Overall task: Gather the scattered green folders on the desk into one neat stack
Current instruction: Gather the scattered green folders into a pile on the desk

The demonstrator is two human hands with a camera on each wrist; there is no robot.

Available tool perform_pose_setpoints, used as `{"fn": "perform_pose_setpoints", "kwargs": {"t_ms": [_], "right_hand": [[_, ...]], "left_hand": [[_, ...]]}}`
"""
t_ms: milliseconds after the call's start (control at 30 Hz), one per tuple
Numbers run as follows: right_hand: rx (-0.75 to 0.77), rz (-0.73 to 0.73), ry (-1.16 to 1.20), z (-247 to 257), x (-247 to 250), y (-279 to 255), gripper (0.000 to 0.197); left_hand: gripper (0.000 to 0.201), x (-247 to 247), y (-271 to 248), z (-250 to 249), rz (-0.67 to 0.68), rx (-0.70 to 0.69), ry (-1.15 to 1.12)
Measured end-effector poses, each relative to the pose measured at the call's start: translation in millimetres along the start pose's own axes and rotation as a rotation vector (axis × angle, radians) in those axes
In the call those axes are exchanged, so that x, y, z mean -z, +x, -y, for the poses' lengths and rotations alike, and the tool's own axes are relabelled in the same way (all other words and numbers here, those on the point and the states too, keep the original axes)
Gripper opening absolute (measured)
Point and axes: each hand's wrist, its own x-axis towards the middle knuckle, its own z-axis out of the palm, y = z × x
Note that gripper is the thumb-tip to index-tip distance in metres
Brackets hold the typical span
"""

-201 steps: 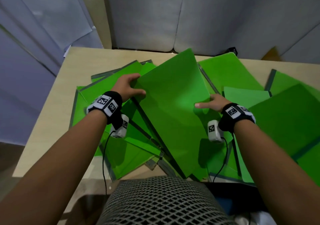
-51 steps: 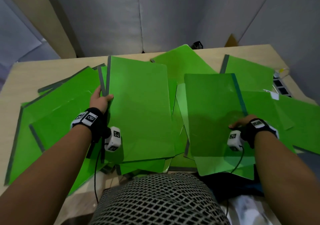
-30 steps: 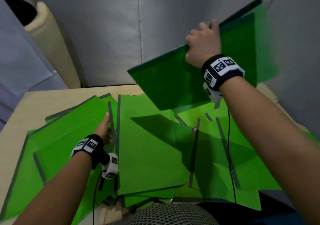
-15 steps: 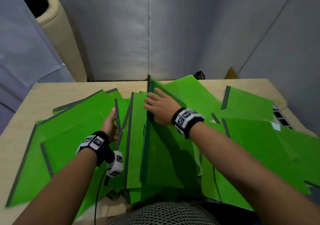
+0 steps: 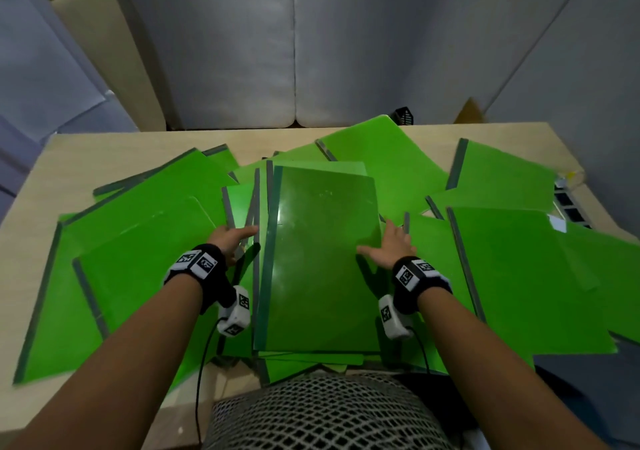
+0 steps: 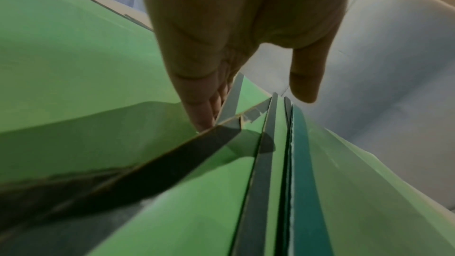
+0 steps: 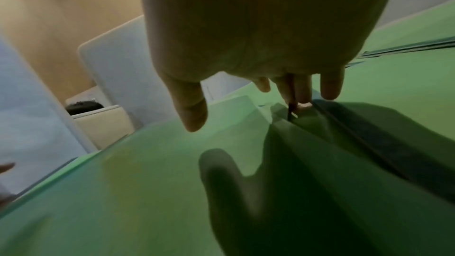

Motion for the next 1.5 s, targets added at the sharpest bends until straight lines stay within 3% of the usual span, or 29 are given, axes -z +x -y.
{"fn": "perform_pose_setpoints", "kwargs": {"t_ms": [100, 300, 400, 533, 633, 700, 800, 867, 1133, 1267, 1333, 1433, 1500], "right_hand": [[0.006, 0.019, 0.006, 3.9, -4.2, -5.7, 0.103], [0.008, 0.122, 0.266, 30.5, -11.2, -20.7, 0.108], [0.074, 0.137, 0.331, 34.1, -4.5, -29.1, 0.101], [0.126, 0.172, 0.457, 5.1, 28.1, -27.6, 0.085], [-0.019, -0.110, 0.239, -33.1, 47.1, -11.1, 0.080], [-0.215, -0.263, -0.019, -66.1, 58.9, -1.3, 0.098], [-0.457, -0.231, -0.111, -121.1, 64.2, 4.3, 0.123], [-0.514, -0.155, -0.107, -148.4, 54.8, 8.1, 0.118], [-0.222, -0.145, -0.341, -142.0, 37.6, 20.4, 0.062], [-0.034, -0.158, -0.444, -110.7, 34.6, -3.8, 0.086], [0.065, -0.110, -0.525, -96.7, 34.4, -15.3, 0.083], [0.098, -0.067, -0.668, -85.3, 30.5, -17.9, 0.039], [0.042, -0.069, -0.627, -82.0, 24.3, -13.3, 0.027]], "left_hand": [[0.087, -5.5, 0.1, 1.6, -0.006, -0.026, -0.036], [0.095, -28.2, -5.4, -3.3, -0.092, -0.170, 0.036], [0.094, -35.7, -8.7, -5.7, -0.093, -0.219, 0.108], [0.093, -35.1, -13.0, -4.5, -0.098, -0.185, 0.142], [0.078, -36.5, -17.9, -3.0, -0.116, -0.130, 0.177], [0.069, -38.7, -20.1, -1.5, -0.116, -0.112, 0.198], [0.064, -39.5, -17.9, 1.0, -0.107, -0.099, 0.194], [0.062, -39.1, -18.0, 1.3, -0.110, -0.095, 0.194], [0.061, -41.1, -16.3, 5.3, -0.126, -0.090, 0.198], [0.061, -40.3, -16.8, 7.4, -0.126, -0.099, 0.195], [0.062, -40.1, -17.2, 7.8, -0.125, -0.101, 0.201], [0.063, -39.6, -16.4, 8.1, -0.122, -0.097, 0.218], [0.063, -39.3, -16.2, 8.0, -0.120, -0.094, 0.216]]}}
